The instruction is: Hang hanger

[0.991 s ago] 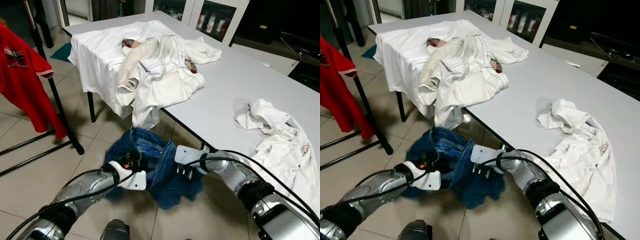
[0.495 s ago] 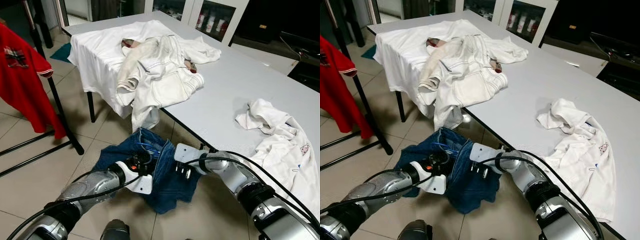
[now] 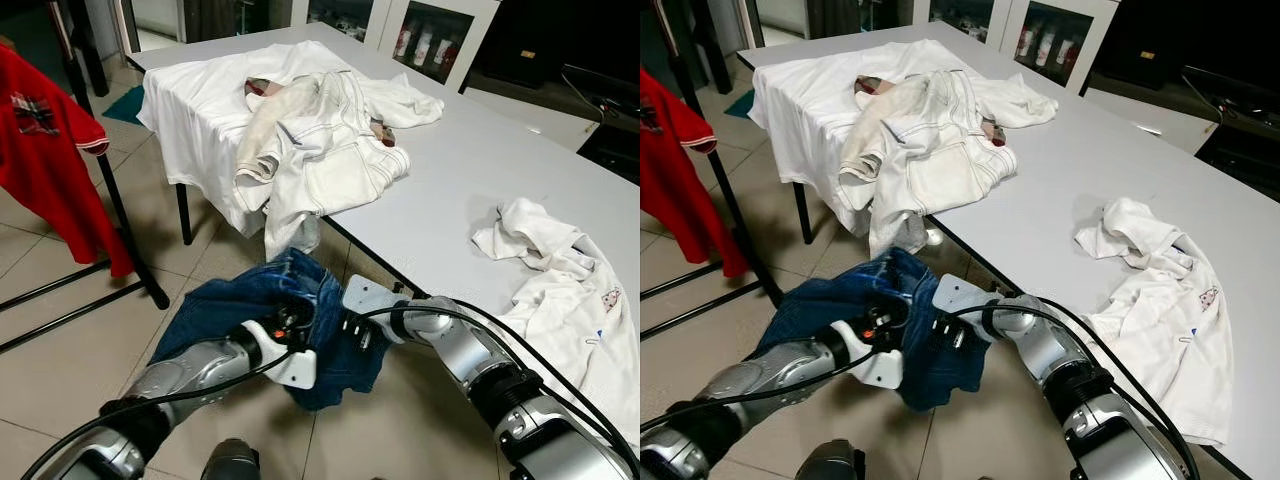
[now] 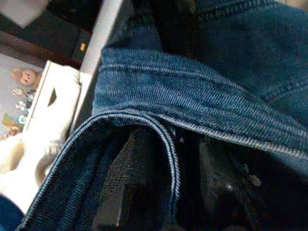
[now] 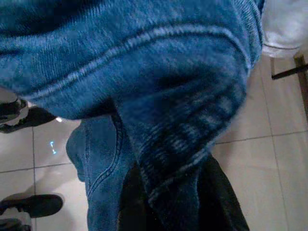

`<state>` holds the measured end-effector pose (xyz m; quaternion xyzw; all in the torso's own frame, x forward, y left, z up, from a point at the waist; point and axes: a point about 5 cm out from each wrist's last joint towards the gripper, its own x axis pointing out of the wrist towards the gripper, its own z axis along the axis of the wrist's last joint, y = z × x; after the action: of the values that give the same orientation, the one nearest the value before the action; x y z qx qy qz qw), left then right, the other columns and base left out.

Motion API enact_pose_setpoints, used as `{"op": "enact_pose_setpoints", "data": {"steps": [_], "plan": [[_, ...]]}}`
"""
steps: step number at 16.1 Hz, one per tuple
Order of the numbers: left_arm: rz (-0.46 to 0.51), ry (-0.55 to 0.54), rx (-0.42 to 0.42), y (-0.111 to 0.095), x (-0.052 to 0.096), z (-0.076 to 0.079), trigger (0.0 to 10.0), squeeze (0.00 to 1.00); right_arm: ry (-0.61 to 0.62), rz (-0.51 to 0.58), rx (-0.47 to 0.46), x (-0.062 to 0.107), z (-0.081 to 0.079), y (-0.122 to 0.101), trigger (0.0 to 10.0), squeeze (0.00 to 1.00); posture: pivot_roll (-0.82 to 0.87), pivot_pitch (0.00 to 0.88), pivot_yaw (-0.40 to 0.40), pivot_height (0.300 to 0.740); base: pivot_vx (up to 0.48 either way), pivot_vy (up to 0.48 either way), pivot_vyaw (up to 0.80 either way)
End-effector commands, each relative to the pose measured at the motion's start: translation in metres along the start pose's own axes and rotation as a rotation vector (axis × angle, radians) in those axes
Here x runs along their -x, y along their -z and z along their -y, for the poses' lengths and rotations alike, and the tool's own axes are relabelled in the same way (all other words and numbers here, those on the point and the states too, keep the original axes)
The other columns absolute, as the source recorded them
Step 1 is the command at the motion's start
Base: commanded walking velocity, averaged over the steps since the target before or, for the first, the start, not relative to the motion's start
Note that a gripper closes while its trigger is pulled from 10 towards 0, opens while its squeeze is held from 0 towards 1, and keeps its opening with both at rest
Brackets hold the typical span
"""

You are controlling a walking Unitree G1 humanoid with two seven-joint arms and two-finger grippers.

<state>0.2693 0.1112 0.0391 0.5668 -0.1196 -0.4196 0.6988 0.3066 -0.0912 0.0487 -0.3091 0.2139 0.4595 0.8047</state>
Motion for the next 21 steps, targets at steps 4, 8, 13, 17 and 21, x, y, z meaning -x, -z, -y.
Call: {"op": "enact_pose_setpoints", "data": {"steps": [4, 8, 13, 17, 21], "plan": [[0.025, -0.164, 0.143, -0.013, -0.011, -0.014, 10.0, 0.0, 0.063, 0.143, -0.083, 0.004, 0.011, -0.019, 0.0, 0.0, 0.25, 0.016, -0.124, 0.71, 0.0, 0.0, 0.0], [-0.179, -0.441, 0.604, 0.013, 0.008, -0.014, 10.0, 0.0, 0.144, 0.291, -0.187, 0.016, 0.025, -0.023, 0.0, 0.0, 0.25, 0.019, -0.123, 0.71, 0.0, 0.0, 0.0], [-0.342, -0.688, 0.813, 0.03, 0.035, -0.011, 10.0, 0.0, 0.123, 0.439, -0.262, 0.02, 0.017, -0.024, 0.0, 0.0, 0.26, 0.024, -0.122, 0.71, 0.0, 0.0, 0.0], [-0.299, -0.846, 0.843, 0.028, 0.054, -0.021, 10.0, 1.0, 0.111, 0.472, -0.242, 0.021, 0.014, -0.025, 0.0, 0.0, 0.26, 0.026, -0.119, 0.71, 0.0, 0.0, 0.0], [0.02, -0.955, 0.839, -0.012, 0.064, -0.037, 10.0, 0.0, 0.146, 0.416, -0.224, 0.02, 0.013, -0.015, 0.0, 0.0, 0.25, 0.028, -0.117, 0.71, 0.0, 0.0, 0.0]]}}
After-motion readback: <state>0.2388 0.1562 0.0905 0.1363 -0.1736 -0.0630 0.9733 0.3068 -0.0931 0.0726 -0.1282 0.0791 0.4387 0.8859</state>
